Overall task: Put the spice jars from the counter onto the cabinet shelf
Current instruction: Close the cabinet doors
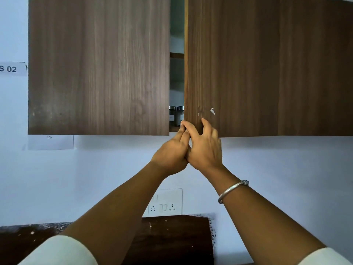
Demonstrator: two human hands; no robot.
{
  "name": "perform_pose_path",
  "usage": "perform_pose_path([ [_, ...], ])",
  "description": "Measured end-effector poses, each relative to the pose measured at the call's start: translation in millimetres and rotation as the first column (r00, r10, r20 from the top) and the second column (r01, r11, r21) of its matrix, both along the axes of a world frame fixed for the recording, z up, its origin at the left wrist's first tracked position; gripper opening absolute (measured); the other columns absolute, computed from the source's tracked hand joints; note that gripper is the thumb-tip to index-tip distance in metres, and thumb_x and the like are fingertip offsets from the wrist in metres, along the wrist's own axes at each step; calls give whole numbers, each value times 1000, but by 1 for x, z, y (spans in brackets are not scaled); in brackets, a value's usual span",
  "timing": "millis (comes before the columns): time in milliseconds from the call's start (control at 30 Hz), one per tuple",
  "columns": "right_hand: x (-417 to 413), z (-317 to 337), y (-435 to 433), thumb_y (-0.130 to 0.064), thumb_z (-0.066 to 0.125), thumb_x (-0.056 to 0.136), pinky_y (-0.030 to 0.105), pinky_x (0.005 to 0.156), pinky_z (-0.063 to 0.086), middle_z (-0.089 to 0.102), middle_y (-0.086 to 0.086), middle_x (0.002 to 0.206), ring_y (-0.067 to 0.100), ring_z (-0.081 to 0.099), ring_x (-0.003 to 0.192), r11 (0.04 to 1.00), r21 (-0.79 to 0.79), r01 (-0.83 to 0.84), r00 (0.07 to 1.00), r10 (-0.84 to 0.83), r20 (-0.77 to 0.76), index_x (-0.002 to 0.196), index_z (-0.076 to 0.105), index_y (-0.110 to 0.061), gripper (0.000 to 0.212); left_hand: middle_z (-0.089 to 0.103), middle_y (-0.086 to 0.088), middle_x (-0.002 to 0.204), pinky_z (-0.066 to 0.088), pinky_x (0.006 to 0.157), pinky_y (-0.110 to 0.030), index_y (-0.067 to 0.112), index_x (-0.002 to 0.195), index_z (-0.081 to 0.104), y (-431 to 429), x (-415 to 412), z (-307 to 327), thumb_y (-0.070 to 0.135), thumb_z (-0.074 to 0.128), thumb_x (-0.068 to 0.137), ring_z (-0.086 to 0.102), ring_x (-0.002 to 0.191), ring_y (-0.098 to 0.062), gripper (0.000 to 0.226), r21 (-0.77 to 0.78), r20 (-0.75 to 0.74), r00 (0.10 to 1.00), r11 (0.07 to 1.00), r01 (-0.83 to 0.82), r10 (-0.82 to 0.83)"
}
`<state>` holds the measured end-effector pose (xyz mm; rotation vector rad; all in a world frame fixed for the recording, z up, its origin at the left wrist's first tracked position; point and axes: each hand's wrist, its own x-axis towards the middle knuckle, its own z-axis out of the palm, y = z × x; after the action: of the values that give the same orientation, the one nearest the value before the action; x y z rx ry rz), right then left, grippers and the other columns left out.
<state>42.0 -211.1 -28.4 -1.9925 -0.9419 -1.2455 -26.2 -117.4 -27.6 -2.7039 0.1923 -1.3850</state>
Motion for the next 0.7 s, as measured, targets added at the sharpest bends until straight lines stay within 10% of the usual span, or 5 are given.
perform_pose_path([
  [233,18,-9,45,-31,64,77,49,98,37,16,14,154,39,24,135,994,-108,13,996,-23,-88,143,26,-39,77,3,-10,158,34,95,-17,7,148,4,46,17,-6,17,65,82,23,141,-22,91,-72,-173,985,997,-32,19],
  [400,39,-5,67,-37,67,74,48,99,37,10,14,155,39,21,135,977,-211,30,994,-52,-98,145,18,-40,86,2,-9,158,14,117,-32,8,149,5,67,33,-7,33,64,83,3,145,-24,92,-31,-222,961,984,-175,164],
  [700,71,-7,102,-48,62,79,46,100,38,10,12,157,39,22,136,978,-198,61,997,-69,-37,147,7,-37,89,-11,-3,158,-4,113,-49,21,149,-3,107,66,-6,70,49,76,-17,143,-30,102,147,-65,881,877,-457,469],
])
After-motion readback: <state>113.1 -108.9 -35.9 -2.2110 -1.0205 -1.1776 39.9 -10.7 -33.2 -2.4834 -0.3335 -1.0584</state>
